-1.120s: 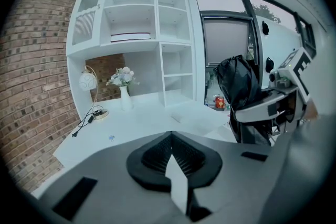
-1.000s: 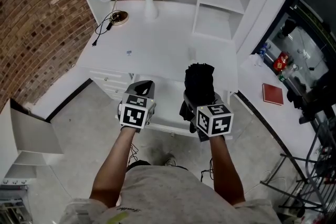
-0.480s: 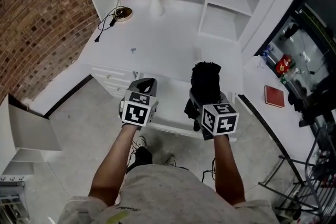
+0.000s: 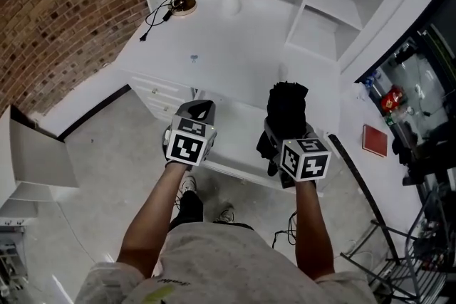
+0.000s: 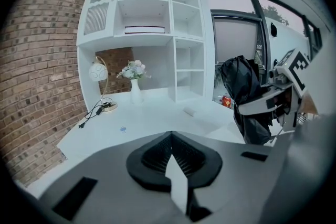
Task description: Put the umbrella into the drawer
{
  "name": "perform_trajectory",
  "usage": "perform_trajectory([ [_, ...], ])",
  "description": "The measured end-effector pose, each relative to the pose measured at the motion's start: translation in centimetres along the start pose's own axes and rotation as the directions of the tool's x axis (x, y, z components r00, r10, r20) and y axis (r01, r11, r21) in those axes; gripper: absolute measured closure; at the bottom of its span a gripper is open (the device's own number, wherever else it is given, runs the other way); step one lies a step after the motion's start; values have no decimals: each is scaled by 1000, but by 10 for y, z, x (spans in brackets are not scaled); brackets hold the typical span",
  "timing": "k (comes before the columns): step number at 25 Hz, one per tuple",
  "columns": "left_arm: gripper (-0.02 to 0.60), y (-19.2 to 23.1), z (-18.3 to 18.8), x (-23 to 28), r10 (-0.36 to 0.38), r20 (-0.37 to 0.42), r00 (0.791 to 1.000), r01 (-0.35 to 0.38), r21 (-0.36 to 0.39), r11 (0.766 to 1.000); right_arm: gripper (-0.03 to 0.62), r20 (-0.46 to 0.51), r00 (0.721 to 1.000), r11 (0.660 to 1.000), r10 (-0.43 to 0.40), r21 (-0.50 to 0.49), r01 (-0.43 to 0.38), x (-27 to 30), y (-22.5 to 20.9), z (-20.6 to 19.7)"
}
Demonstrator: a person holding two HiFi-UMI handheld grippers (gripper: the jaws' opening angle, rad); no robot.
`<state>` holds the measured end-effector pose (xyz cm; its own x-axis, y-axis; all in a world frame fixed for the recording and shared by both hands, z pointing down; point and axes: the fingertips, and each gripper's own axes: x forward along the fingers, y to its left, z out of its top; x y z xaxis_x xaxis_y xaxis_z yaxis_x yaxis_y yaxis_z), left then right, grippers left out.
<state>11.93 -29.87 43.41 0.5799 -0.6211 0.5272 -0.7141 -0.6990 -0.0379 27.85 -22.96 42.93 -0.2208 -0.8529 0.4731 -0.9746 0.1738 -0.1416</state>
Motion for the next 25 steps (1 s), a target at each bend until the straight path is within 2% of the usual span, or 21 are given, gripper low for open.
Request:
perform_trajectory([
  [13,584,22,-34,0,25,-33,999,-26,-33,999,339,-157,985,981,78,-166,-104,31,17,-23],
  [25,584,30,-70,3,37,-45,998,-41,-84,996,339,-322,940,948,113,-249,-199,55,29,-71],
])
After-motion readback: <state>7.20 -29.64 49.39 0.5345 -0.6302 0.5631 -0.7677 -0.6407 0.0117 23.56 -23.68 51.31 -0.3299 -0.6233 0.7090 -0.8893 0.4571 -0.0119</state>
